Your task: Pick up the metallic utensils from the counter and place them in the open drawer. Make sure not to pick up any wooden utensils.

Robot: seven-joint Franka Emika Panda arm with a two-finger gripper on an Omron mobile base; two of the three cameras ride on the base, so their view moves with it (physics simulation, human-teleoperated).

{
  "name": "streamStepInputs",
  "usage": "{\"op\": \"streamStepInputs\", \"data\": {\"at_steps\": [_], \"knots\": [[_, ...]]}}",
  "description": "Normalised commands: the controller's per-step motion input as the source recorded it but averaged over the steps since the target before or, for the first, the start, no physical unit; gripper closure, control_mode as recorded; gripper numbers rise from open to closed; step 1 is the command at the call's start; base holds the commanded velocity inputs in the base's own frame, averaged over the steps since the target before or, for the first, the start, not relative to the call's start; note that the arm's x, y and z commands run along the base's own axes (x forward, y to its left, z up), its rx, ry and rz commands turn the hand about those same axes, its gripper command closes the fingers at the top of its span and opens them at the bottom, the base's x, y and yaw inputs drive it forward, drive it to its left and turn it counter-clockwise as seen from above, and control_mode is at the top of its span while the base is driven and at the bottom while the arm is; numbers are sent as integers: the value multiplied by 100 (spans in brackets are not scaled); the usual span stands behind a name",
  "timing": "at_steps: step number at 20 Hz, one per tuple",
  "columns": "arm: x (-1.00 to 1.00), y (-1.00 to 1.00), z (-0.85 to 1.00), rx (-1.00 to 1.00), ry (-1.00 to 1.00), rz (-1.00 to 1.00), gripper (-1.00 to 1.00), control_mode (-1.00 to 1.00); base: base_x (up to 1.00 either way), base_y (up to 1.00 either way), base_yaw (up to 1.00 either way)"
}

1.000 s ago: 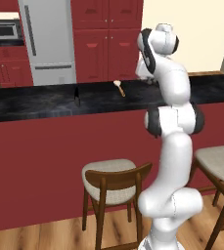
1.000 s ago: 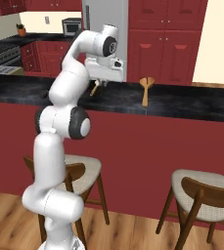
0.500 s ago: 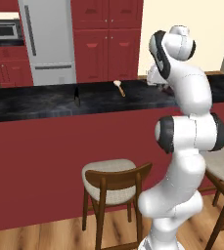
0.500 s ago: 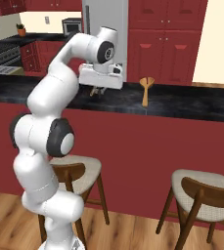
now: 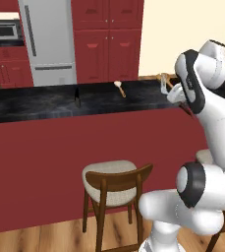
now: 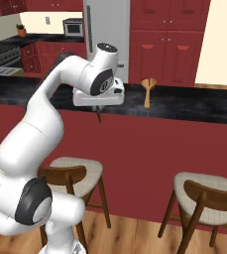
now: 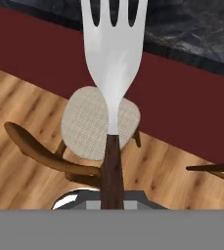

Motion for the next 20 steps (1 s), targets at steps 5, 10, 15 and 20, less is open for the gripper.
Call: {"op": "streamStepInputs", "data": {"at_steps": [5, 10, 15, 20], "knots": [[-75, 0, -11, -1, -7, 4, 100, -100, 0, 0, 0], [-10, 25, 0, -1, 4, -2, 100, -100, 0, 0, 0], [-8, 20, 0, -2, 12, -16, 100, -100, 0, 0, 0], [-34, 1, 0, -1, 3, -21, 100, -100, 0, 0, 0]]}}
